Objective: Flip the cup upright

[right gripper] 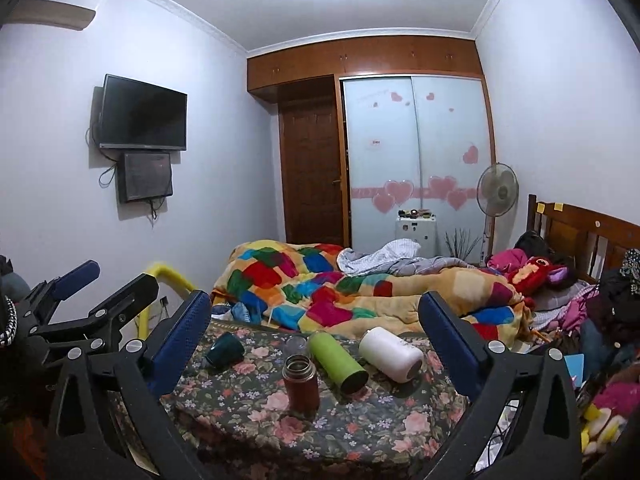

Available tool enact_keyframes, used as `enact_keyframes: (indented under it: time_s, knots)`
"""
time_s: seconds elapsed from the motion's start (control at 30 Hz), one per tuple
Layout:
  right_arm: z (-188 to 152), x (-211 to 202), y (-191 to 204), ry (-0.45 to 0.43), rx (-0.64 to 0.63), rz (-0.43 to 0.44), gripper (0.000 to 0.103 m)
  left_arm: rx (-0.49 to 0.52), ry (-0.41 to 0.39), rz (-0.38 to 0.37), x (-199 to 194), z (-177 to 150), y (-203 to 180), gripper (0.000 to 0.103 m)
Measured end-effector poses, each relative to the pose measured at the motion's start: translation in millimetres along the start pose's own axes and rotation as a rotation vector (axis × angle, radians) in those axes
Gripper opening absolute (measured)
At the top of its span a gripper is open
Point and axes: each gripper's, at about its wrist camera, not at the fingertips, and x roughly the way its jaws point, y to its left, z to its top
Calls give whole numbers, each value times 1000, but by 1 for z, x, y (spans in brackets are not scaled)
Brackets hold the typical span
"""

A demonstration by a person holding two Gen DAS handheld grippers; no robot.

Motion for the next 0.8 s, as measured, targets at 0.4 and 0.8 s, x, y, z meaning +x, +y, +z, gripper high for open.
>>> enact_keyframes:
  time_s: [0.4,0.8]
  knots:
    - [-2,2,3,21,-2,8,103,-18,15,8,6,-3,8,103]
    - [-5,2,6,37,-10,13,103,-32,37,10,9,-6,13,103]
